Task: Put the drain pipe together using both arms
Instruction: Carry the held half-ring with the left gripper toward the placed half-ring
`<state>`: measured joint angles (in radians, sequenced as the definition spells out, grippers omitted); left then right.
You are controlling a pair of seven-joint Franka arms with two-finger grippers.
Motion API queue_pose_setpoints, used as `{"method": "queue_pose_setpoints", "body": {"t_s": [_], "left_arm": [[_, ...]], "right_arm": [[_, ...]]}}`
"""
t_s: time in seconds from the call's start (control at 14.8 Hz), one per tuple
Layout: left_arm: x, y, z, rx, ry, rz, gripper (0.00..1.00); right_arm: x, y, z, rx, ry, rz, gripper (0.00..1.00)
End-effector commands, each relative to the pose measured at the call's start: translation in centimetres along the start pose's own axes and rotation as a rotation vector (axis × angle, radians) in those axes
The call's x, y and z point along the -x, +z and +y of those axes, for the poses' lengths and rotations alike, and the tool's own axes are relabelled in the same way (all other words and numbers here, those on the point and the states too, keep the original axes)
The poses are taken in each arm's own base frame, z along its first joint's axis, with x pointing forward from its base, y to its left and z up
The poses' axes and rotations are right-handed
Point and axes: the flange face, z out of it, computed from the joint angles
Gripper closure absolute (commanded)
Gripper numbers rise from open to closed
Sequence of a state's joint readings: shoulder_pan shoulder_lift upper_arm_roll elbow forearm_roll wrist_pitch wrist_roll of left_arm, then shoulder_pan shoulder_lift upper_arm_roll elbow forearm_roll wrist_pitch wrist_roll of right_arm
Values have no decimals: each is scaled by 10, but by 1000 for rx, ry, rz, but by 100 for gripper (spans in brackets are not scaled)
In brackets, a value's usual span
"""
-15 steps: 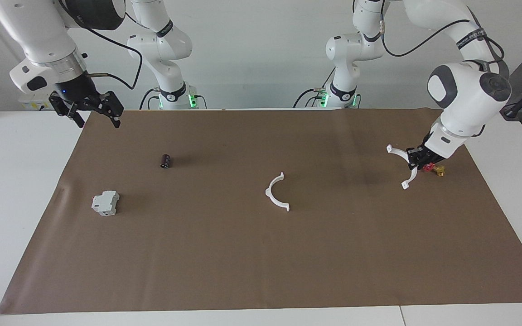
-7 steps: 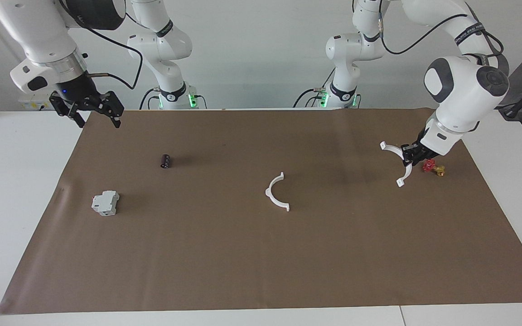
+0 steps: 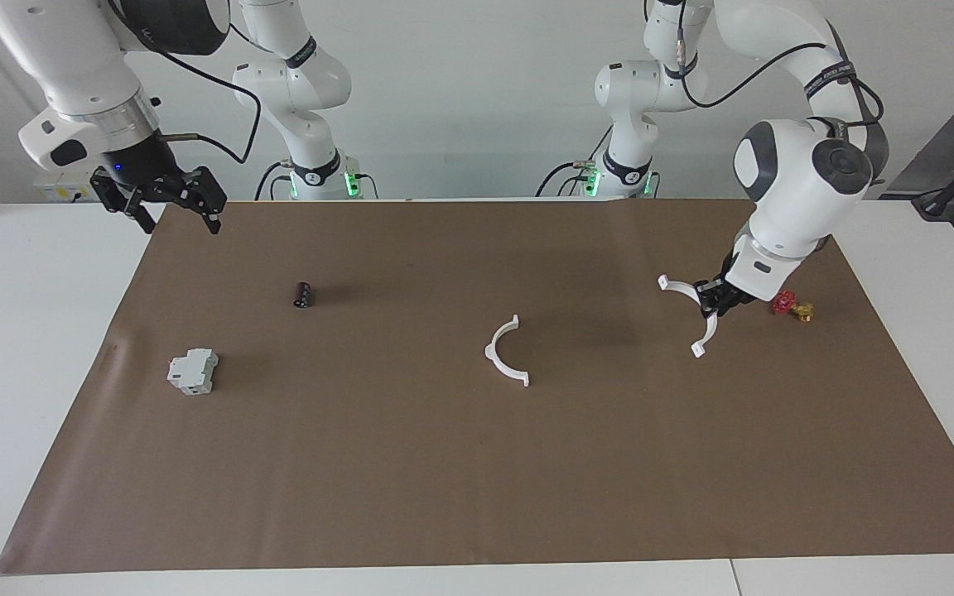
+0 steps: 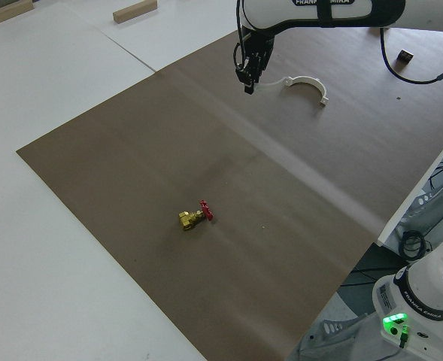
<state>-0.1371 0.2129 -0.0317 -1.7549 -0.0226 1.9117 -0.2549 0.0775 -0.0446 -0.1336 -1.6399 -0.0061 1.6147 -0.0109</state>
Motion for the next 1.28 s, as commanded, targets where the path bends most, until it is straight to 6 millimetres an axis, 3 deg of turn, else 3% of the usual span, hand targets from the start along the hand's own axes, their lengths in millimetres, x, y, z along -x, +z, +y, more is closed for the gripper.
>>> {"method": "queue_pose_setpoints", "body": {"t_s": [0.0,0.14,0.27,0.47,0.81,0.94,1.22], "left_arm": [[-11,8,23,24,-35,25,100],[-11,26,57,29,-85,47,100],[-11,41,69,25,-75,45,100],[-6,46,85,27,-52,49,100],[23,68,134,39,-24,77,100],[30,77,143,33,-9,78,100],[40,94,136,-14,48,104,100]], "right_arm": [[6,0,1,13,-29,3,0],[6,0,1,13,-29,3,0],[6,0,1,13,-29,3,0],[6,0,2,13,-28,3,0],[6,0,1,13,-29,3,0],[6,0,2,13,-28,3,0],[6,0,1,13,-29,2,0]]}}
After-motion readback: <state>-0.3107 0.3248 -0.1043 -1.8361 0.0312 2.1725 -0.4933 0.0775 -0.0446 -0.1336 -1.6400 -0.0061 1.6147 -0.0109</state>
